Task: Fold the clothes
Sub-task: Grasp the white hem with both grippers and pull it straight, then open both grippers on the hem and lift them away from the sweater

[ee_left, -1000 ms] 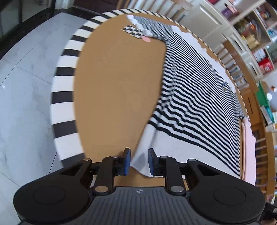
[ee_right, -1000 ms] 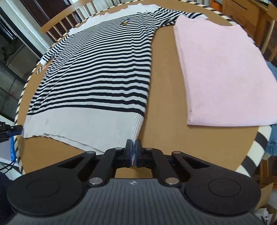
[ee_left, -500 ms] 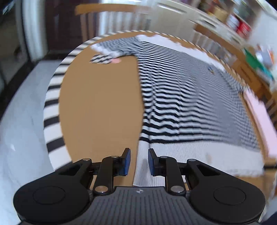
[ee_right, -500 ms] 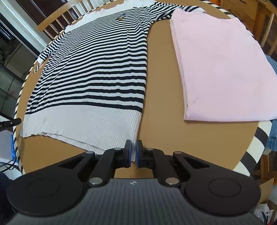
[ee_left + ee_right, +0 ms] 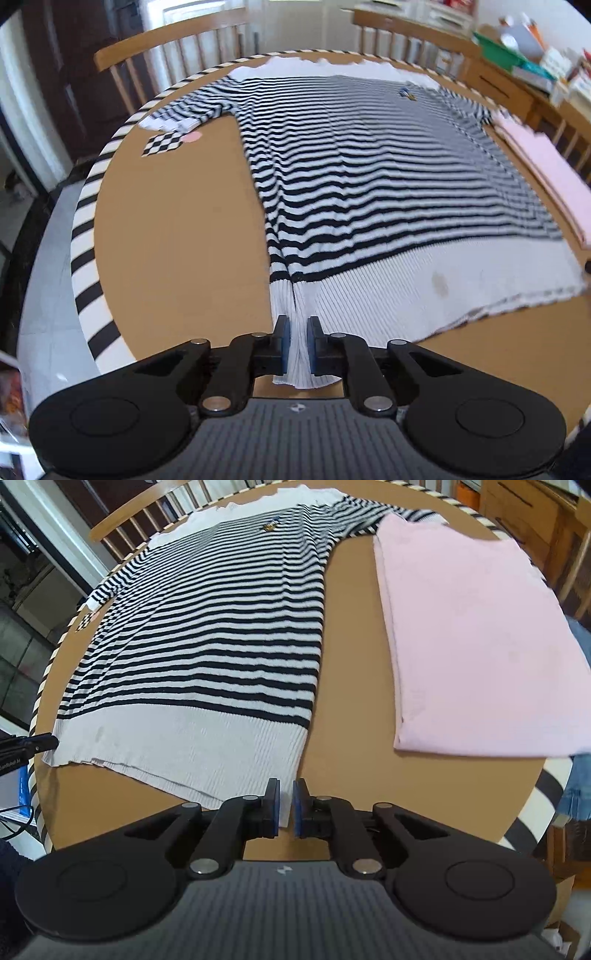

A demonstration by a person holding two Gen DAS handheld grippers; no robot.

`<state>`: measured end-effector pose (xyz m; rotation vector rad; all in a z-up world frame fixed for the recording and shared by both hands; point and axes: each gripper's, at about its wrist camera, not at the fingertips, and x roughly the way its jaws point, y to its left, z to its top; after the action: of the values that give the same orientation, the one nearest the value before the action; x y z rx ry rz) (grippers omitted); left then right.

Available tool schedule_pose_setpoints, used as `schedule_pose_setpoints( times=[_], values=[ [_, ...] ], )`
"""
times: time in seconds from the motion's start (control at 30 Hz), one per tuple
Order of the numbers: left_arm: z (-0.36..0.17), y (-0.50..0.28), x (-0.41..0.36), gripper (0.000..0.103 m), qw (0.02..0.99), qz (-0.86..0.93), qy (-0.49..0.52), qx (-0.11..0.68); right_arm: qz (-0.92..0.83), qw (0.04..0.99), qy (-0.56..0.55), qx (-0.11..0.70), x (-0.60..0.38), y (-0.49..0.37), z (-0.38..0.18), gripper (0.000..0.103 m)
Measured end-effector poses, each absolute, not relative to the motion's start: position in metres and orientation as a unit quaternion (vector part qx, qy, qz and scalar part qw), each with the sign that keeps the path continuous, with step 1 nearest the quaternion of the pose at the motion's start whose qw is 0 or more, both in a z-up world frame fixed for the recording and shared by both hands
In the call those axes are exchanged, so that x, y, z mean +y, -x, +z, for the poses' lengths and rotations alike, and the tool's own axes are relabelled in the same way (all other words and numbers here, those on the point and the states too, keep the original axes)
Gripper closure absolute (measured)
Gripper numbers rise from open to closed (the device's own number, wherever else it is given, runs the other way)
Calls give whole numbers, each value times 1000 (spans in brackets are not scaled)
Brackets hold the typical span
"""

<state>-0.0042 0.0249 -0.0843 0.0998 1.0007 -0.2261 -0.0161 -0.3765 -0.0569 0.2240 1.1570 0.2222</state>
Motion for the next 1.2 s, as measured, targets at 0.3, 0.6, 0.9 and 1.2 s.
schedule_pose_setpoints(
  times=[0.3, 0.6, 0.9, 1.2],
  values=[
    [-91, 0, 20, 88, 880, -84, -64, 464, 110, 828, -84, 543, -361, 3, -71, 81],
    [-89, 18, 89, 96, 831, 59, 259, 489, 102, 832, -80, 539, -366, 9, -66, 100],
    [-90, 8, 93, 95, 830, 25, 233, 507, 104, 821, -96, 554, -368, 6, -71, 100],
    [-76, 7, 91, 77, 845, 14, 135, 517, 99, 818, -62, 563, -367, 11, -65, 92]
  ],
)
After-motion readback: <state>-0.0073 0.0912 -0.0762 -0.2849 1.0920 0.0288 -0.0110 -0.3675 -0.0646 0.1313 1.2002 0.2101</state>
